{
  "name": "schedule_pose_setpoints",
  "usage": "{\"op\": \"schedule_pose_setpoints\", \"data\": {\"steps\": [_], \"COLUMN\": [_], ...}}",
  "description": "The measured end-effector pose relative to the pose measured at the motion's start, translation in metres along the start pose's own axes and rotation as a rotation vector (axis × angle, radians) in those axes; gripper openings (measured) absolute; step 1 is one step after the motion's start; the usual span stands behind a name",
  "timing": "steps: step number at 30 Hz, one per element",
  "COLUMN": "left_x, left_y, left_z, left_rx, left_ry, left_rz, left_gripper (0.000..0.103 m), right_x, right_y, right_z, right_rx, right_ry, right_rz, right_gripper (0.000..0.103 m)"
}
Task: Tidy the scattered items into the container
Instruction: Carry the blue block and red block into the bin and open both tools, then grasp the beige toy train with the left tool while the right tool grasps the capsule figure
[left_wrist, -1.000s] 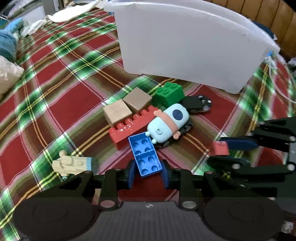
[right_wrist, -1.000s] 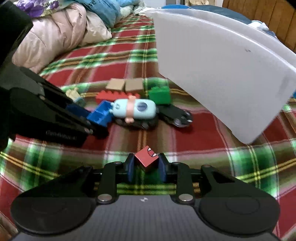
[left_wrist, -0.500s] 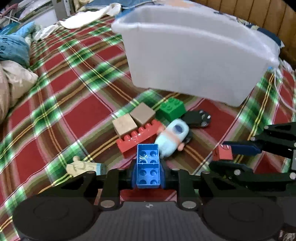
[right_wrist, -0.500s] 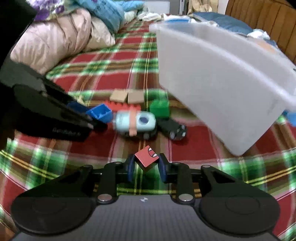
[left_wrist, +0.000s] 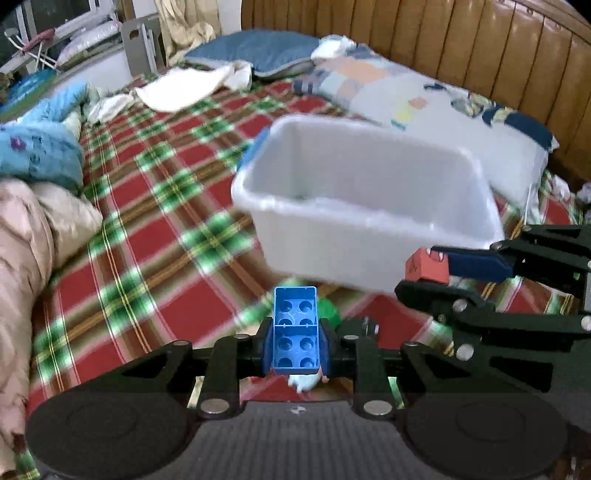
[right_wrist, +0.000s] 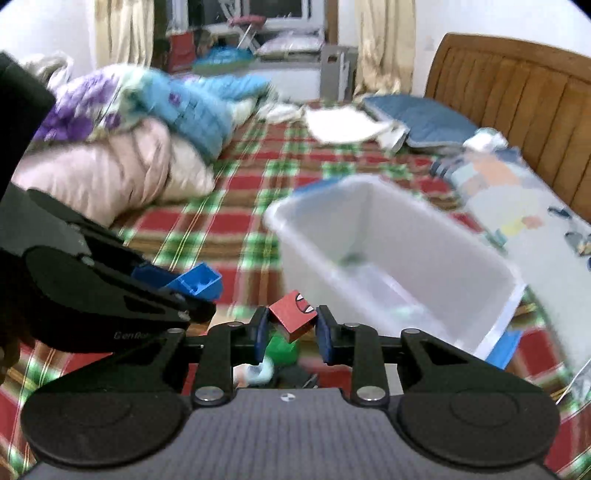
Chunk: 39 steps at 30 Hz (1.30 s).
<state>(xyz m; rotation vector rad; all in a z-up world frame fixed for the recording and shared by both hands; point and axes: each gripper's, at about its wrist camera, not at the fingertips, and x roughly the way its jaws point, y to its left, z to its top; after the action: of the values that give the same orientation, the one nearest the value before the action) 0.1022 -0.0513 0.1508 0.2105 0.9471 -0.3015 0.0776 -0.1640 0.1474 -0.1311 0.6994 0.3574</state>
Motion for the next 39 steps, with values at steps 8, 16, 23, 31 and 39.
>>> {"op": "schedule_pose_setpoints", "data": {"steps": [8,16,23,31,39], "left_x": [0.007,0.035,0.057,0.058,0.032], "left_y": [-0.017,-0.040,-0.050,-0.043,-0.013], "left_z": [0.045,0.073,0.076,0.067,0.047], "left_rx": [0.026,0.056,0.065,0.037,0.015], "left_ry": [-0.066,-0.084,-0.059,-0.032,-0.047], "left_rz": [0.003,-0.010,-0.010,-0.012,0.018], "left_gripper": [0.027,0.027,0.027,0.046,0.051], "right_x": [0.007,0.028,0.042,0.036,0.017], "right_y": [-0.040,-0.069,-0.076,-0.081,-0.059], "right_z": [0.027,0.025,0.016,0.004,0.004], "right_rx": [0.026,0.081,0.090,0.103,0.082], "right_ry": [-0.064,-0.047,0.003,0.020,-0.019], "right_rz": [-0.066,-0.113,-0.137,-0.148,-0.106], "right_gripper": [0.031,0.031,0.035,0.045,0.047]}}
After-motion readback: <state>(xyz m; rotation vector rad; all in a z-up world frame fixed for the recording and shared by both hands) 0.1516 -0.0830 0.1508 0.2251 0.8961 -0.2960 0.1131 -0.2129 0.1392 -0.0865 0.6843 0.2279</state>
